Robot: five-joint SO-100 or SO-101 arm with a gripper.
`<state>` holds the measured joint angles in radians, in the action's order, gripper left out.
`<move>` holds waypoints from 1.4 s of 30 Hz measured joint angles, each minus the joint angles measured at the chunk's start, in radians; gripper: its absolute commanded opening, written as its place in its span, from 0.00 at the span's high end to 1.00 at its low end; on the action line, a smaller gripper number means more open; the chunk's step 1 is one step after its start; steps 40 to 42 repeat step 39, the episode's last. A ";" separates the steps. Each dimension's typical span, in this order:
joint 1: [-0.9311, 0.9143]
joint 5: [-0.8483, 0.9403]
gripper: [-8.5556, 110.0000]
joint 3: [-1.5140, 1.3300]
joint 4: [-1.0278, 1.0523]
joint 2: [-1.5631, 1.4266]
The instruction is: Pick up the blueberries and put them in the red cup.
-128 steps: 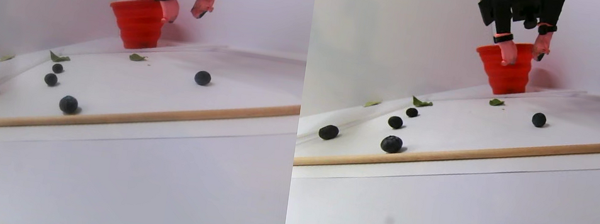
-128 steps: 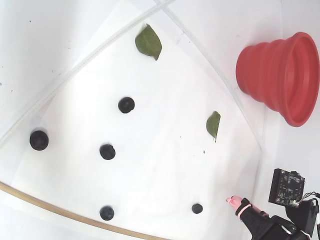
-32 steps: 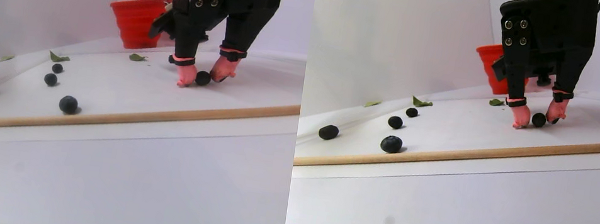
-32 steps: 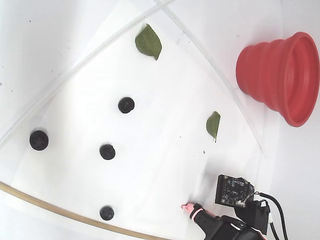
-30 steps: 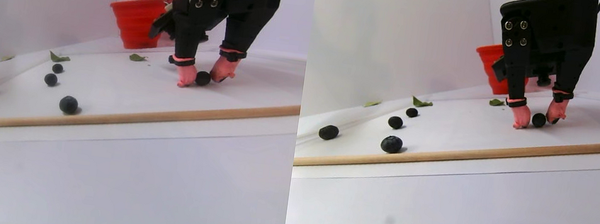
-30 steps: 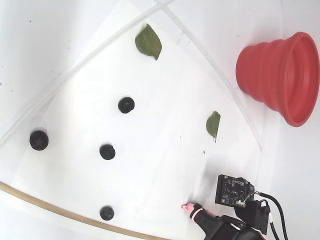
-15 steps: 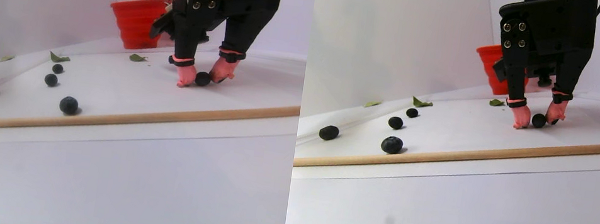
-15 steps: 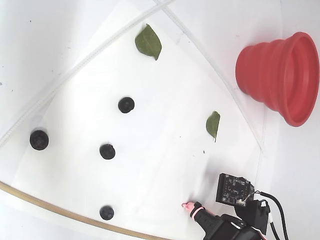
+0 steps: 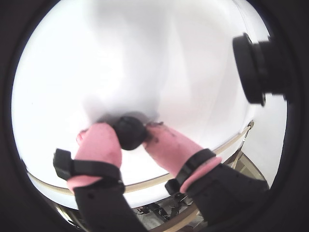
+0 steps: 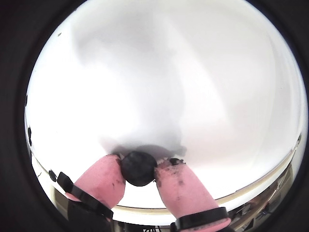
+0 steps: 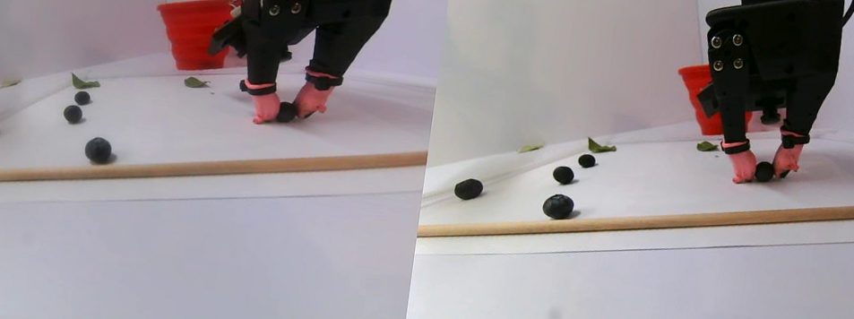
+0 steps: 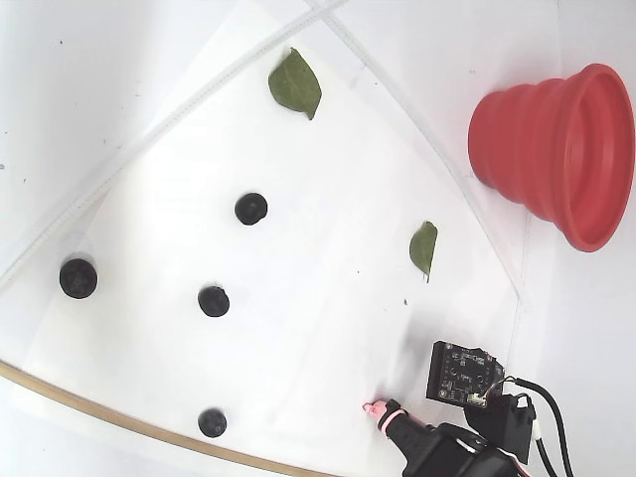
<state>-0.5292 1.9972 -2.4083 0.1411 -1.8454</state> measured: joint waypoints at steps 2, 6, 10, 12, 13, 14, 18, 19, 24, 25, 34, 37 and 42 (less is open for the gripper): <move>0.002 0.000 0.84 0.000 0.000 0.000; 0.009 0.000 0.83 0.000 0.000 -0.002; 0.021 0.000 0.83 0.002 0.000 -0.012; 0.031 0.000 0.83 0.002 0.000 -0.018; 0.037 0.000 0.83 0.002 0.000 -0.023; 0.041 0.000 0.83 0.002 0.000 -0.028; 0.054 0.000 0.83 0.002 0.000 -0.052; 0.057 0.000 0.83 0.006 0.000 -0.060; 0.075 -0.020 0.83 0.026 0.000 -0.094; 0.080 -0.023 0.83 0.028 0.005 -0.103; 0.110 -0.035 0.83 0.046 0.037 -0.166; 0.117 -0.043 0.83 0.048 0.037 -0.181; 0.123 -0.046 0.83 0.051 0.037 -0.192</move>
